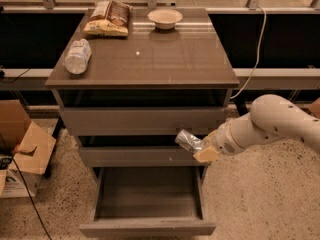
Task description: Place redbull can into bottom drawer
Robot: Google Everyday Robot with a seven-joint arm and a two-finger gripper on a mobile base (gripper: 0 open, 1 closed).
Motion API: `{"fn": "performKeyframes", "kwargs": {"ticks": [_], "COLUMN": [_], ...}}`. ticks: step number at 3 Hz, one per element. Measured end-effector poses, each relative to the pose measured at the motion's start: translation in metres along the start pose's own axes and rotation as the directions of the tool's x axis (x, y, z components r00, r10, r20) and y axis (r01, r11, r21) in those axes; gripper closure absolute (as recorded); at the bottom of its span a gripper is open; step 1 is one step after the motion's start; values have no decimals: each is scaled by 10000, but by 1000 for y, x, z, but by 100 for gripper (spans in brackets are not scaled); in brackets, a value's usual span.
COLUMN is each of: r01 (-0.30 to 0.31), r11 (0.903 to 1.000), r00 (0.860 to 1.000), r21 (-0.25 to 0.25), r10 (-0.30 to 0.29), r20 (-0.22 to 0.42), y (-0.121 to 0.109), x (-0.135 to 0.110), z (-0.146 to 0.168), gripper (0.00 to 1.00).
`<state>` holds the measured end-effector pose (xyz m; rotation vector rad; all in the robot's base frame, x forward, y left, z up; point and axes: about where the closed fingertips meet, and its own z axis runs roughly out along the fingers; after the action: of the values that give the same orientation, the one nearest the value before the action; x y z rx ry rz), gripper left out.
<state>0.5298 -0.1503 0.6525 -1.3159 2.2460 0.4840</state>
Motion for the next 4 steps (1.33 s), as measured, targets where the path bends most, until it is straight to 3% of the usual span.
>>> {"fn": "performKeyframes", "kwargs": {"ticks": [1,2,4], "r01": [62,-145,26], "r11": [9999,9991,9906], "r00": [9993,9992,9976], "r21": [-85,-391,-1366], "r10": [-65,131,-121], "r20": [-365,-372,-687], "y": [2,6,25], "x": [-1,1,29], "z": [8,40,124], "gripper": [100,100,100]}}
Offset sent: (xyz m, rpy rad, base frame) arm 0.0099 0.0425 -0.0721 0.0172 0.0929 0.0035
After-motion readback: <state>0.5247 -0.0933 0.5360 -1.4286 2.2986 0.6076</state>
